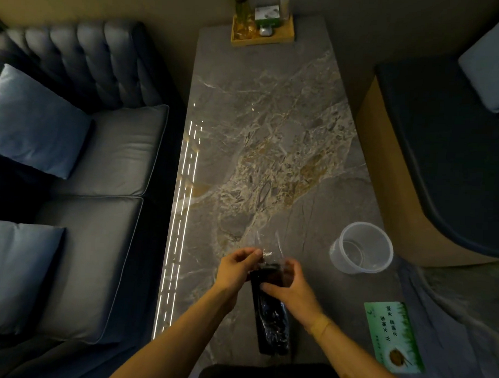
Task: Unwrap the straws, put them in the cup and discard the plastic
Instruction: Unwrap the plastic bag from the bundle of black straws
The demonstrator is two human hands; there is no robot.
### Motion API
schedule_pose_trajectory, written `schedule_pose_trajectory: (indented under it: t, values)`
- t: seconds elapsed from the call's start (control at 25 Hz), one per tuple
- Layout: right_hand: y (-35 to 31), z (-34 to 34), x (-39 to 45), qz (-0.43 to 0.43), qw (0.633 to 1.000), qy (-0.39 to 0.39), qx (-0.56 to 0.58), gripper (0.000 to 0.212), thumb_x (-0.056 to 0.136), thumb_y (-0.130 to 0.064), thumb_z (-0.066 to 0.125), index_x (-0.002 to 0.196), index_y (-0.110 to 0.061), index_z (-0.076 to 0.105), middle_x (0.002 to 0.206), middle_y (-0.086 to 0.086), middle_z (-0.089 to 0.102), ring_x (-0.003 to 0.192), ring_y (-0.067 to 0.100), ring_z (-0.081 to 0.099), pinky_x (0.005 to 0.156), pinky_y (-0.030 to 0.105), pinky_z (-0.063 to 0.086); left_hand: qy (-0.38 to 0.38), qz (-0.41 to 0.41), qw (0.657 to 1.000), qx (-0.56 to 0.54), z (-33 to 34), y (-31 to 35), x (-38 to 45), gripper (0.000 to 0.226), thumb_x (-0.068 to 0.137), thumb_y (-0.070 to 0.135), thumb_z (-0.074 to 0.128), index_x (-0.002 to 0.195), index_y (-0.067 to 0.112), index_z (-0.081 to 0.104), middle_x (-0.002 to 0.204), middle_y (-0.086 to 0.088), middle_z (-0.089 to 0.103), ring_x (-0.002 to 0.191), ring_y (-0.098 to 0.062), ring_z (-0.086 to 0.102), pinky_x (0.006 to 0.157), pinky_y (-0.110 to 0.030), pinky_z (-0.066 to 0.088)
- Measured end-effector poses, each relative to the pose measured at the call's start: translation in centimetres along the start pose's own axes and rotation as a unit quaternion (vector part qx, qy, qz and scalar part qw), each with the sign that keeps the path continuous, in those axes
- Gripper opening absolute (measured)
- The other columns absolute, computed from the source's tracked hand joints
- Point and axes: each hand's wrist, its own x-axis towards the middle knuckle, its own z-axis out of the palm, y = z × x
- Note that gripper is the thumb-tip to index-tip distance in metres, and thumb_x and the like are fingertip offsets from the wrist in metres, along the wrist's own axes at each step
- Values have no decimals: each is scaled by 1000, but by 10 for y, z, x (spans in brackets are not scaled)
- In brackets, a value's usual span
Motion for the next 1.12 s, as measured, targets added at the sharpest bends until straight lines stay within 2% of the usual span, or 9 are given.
schedule_pose_trajectory:
  t: [0.12,0.2,0.32,0.4,0.52,0.68,0.8,1.0,1.12]
  values:
    - [-14,11,-7,-126,978,161,-39,44,73,-14,80,106,-18,52,100,-5,55,92,8,52,77,11,43,8,12,1000,1,0,2,-1,9,87,17,71,79,19,76,77,-4,72,73,-16,65,64,-27,54]
    - [-25,16,-10,-177,970,157,-59,32,76,-13,78,100,-17,57,95,5,57,84,13,54,74,14,46,-11,35,999,7,0,5,-2,12,87,15,70,81,23,78,79,-2,75,74,-14,68,65,-26,55]
    - [-38,17,-6,-174,972,142,-67,36,76,-12,78,106,-19,59,104,11,58,86,17,58,74,17,49,-32,68,997,30,3,11,-4,14,86,13,71,83,25,79,81,-1,78,77,-12,72,67,-23,55]
    - [-41,16,-4,-161,976,139,-47,38,77,-17,77,109,-22,57,110,9,59,90,19,61,74,20,51,-48,84,995,38,2,15,-5,12,85,14,71,84,23,79,83,-1,78,79,-12,72,69,-23,55]
    - [-43,14,-5,-141,981,130,-25,38,77,-28,77,110,-27,57,110,-1,61,87,6,65,68,19,54,-90,105,989,55,-3,21,-7,9,83,18,74,89,20,80,87,-5,79,82,-17,72,74,-26,57]
    - [-49,10,-3,-127,984,125,-26,29,77,-27,77,100,-27,59,94,-9,64,75,2,64,62,14,52,-155,124,977,78,-4,24,-10,17,80,25,76,95,16,80,91,-6,79,80,-9,71,69,-18,53]
    - [-50,6,-2,-138,983,118,-13,12,84,-22,71,88,-31,64,88,-7,70,82,11,68,67,16,55,-159,121,978,68,-4,27,-10,21,76,29,78,94,19,80,85,0,79,75,-4,68,67,-15,49]
    - [-50,-3,2,-131,979,156,-17,12,91,-12,59,89,-16,71,89,4,73,88,22,68,78,30,54,-140,98,984,48,-5,28,-9,21,71,32,77,90,24,81,86,2,79,79,-6,70,69,-15,52]
    - [-53,-10,2,-139,974,179,-30,13,90,-26,63,82,-19,70,81,-1,74,78,6,66,67,13,49,-124,94,987,37,-6,31,-8,21,70,34,76,87,23,81,79,2,77,75,-7,67,68,-17,52]
